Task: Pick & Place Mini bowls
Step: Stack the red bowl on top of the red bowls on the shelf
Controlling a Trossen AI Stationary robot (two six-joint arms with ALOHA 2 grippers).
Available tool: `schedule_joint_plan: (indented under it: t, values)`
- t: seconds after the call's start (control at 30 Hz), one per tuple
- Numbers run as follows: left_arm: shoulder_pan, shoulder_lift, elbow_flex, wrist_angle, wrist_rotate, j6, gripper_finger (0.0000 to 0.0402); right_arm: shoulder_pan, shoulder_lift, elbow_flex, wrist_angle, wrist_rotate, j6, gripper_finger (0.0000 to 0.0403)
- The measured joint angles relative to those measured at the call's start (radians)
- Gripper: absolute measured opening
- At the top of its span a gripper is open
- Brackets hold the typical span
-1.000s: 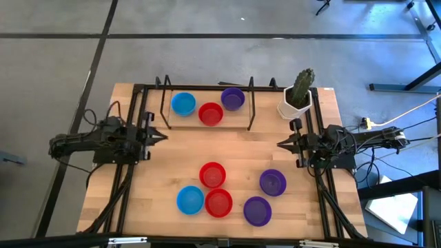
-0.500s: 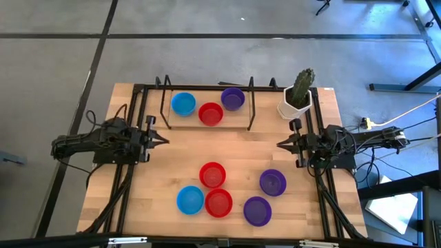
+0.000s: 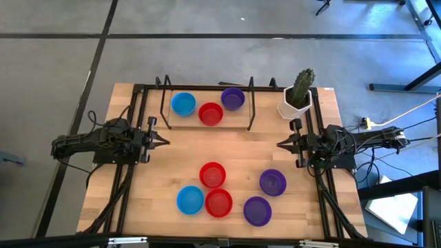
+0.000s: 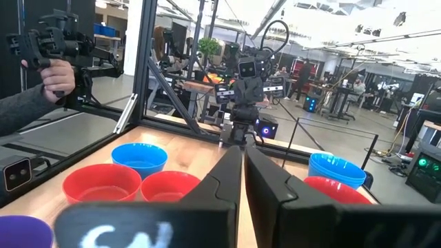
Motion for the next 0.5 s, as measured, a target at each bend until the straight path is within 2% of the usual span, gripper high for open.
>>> schedule_joint_plan:
  t: [0.5]
  values:
    - [0.000,0.000,0.000,0.007,0.000,-0.012,0.0003,0.000,0.000,0.000,-0.006,0.030,-0.007,0.0022]
